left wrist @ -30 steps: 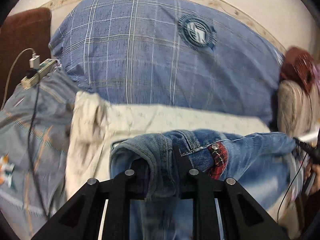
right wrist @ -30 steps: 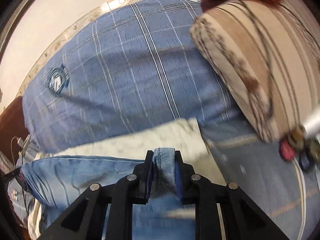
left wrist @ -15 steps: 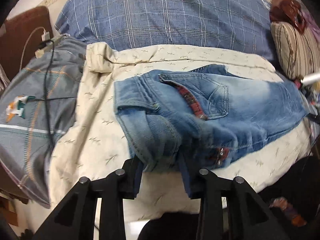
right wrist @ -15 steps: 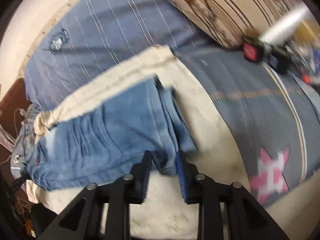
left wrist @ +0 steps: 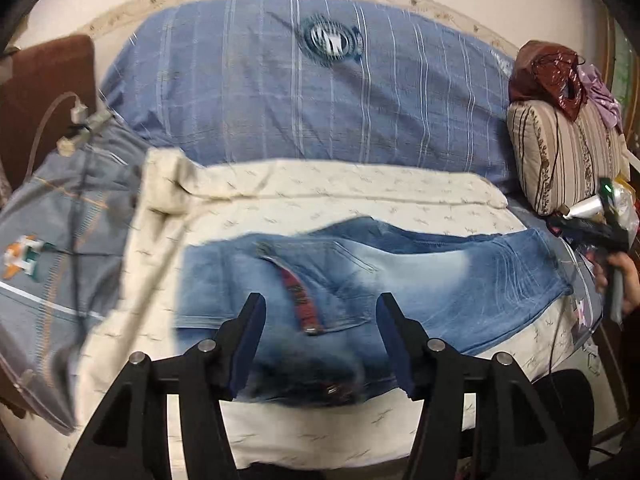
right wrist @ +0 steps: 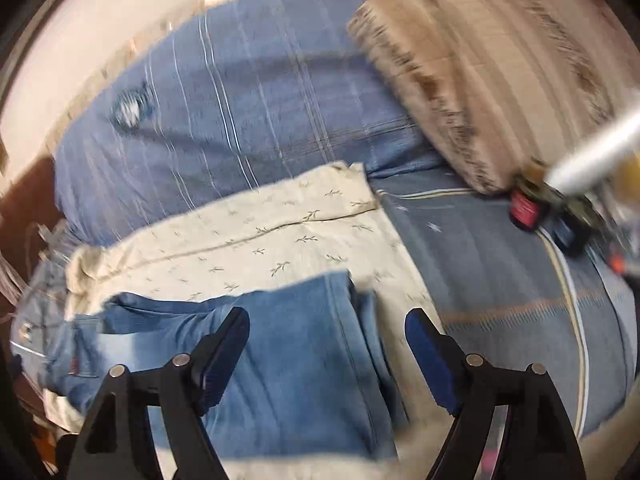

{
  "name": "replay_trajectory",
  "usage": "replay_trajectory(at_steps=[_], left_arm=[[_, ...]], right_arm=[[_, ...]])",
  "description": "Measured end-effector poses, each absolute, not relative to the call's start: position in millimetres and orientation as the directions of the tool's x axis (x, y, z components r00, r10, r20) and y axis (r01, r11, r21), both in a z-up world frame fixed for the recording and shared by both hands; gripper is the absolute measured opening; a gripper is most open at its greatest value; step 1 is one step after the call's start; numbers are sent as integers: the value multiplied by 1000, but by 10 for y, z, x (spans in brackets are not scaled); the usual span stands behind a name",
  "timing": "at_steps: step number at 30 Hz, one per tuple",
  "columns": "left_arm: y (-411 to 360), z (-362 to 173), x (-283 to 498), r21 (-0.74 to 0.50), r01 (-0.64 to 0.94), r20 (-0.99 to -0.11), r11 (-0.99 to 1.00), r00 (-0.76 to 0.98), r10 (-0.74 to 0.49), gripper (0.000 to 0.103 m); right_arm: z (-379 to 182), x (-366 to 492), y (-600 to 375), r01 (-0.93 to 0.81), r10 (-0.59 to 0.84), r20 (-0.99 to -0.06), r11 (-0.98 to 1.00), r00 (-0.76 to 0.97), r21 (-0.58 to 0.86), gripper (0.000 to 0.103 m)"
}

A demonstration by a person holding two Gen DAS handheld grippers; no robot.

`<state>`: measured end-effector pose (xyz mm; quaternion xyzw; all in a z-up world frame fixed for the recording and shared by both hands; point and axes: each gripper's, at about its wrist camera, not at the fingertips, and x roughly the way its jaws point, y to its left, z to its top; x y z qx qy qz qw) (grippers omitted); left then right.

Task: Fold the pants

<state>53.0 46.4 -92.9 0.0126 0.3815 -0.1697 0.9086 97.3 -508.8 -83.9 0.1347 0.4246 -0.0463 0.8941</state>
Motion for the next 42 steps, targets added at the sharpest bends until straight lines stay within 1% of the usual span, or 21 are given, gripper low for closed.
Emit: replay_trajectory(at_steps=[2,4,6,7,9,10,11,15,17,20,23,26,29,31,32,34,35,36,38,40,42], left_arm=[[352,-1072,639,-138,297,-731,945,613,-299,58],[294,-1269,746,-151,261,-776,953,566,-278,58],[268,-1448,761,-123,231,-818,965,527,-230,58],[269,-1514,763,-105,223,-834,969,511,-208,58],[294,-1657,742,-76,216,-862,973,476,-173,58],[304,-1696,728,-77,218,-867,973,467,-173,58],[305,-1731,703,-72,220,-872,973,460,-169,58],[220,-1717,611,-22,236,-869,972,476,-136,58],[179,-1658,586,-42,246,-862,968,482,-159,58],[90,-1652,565,-53,264,-860,963,479,-178,59],[53,-1657,490,-29,288,-855,957,489,-173,59],[109,-1624,445,-36,297,-845,954,501,-188,59],[156,-1603,462,-60,286,-830,957,518,-206,58],[160,-1596,460,-83,282,-820,956,526,-226,59],[150,-1602,452,-89,285,-816,954,528,-234,59],[140,-1632,452,-87,289,-818,953,525,-234,59],[139,-1649,444,-86,291,-820,953,523,-234,59],[143,-1666,441,-87,291,-821,953,520,-234,59],[171,-1677,453,-100,290,-821,952,517,-243,59],[189,-1680,465,-112,290,-820,950,513,-253,59],[187,-1682,451,-109,300,-816,948,517,-257,59]], right_arm=[[-939,1240,-5077,206,32,-800,959,600,193,80],[-1113,1487,-5066,215,24,-843,963,538,165,74],[-1351,1650,-5072,218,50,-890,962,453,165,56],[-1435,1661,-5059,216,48,-904,965,425,152,53],[-1512,1620,-4979,178,14,-910,979,413,96,36],[-1512,1586,-4970,168,16,-906,981,423,96,34],[-1471,1522,-4968,166,14,-895,981,445,98,28],[-1145,1316,-4998,169,-11,-825,980,565,103,23],[-1012,1287,-4999,178,-30,-792,979,610,99,22],[-1102,1379,-5101,202,-15,-804,971,595,131,22],[-1309,1339,-5358,295,41,-822,922,567,250,23],[-1208,1145,-5468,368,-27,-781,892,624,263,23],[-954,1032,-5392,336,-62,-737,913,673,230,24],[-757,1047,-5161,240,-13,-710,945,704,221,25],[-683,1064,-5004,187,15,-699,959,715,211,28],[-566,1133,-4567,53,99,-678,978,729,200,46],[-551,1172,-4375,1,140,-669,979,730,206,74],[-539,1202,-4154,-59,189,-651,975,735,216,82],[-549,1284,-3721,-182,286,-633,957,719,226,82],[-655,1443,-3283,-271,352,-666,935,658,227,82],[-805,1583,-2888,-335,364,-704,923,610,187,79]])
